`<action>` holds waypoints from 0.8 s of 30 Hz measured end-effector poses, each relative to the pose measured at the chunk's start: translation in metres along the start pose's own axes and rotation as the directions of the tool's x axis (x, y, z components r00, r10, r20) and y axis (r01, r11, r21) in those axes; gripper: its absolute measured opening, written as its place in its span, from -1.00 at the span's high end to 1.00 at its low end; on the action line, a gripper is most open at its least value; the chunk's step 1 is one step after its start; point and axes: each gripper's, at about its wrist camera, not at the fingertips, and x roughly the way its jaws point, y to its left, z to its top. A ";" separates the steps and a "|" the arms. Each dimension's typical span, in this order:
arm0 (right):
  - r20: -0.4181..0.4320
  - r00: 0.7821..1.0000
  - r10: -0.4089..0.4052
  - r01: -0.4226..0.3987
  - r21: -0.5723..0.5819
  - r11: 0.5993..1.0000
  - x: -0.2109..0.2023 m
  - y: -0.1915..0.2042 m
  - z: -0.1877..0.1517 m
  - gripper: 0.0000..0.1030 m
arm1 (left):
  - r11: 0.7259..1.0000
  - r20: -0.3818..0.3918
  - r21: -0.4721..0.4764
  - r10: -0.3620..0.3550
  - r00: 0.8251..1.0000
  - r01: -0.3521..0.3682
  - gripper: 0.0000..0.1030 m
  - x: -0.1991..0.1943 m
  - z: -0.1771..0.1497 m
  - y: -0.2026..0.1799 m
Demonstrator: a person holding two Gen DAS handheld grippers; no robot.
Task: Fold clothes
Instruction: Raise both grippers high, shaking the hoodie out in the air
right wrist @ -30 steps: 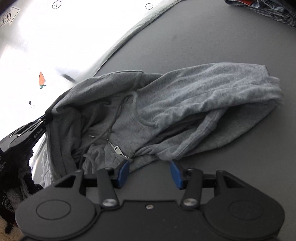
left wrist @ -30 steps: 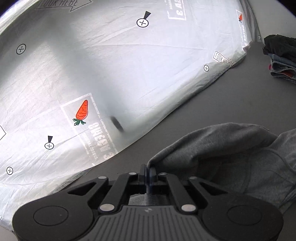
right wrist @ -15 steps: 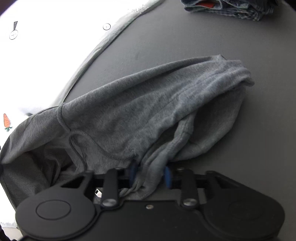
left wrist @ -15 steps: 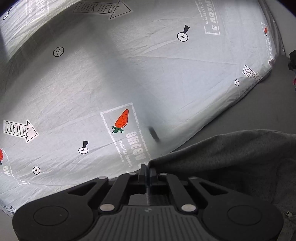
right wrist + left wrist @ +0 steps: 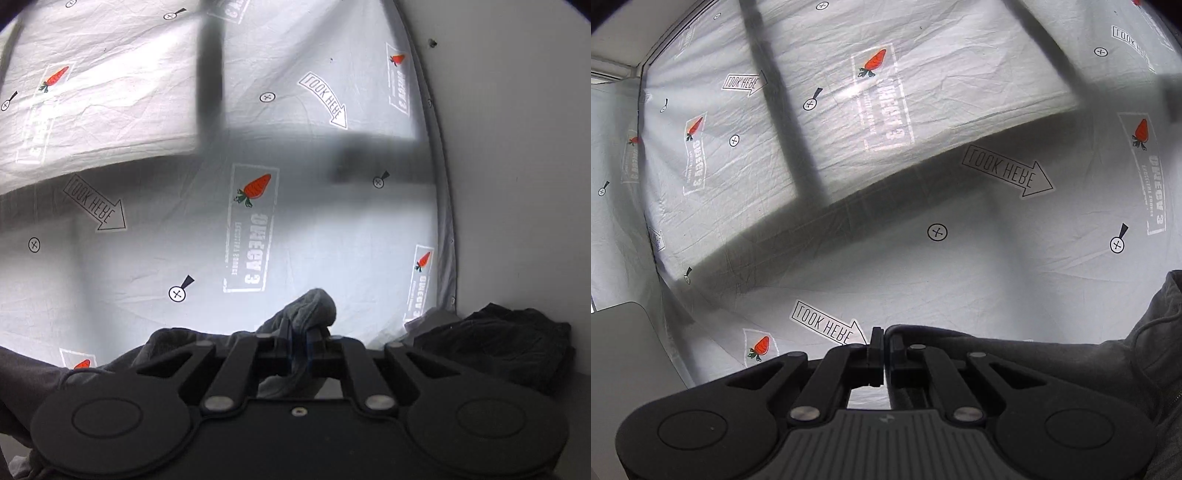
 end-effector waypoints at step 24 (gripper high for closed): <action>0.594 0.779 0.203 -0.213 -0.054 0.976 -0.122 -0.032 0.244 0.86 | 0.895 0.210 -0.383 0.324 0.923 -0.227 0.92 -0.217 0.110 0.180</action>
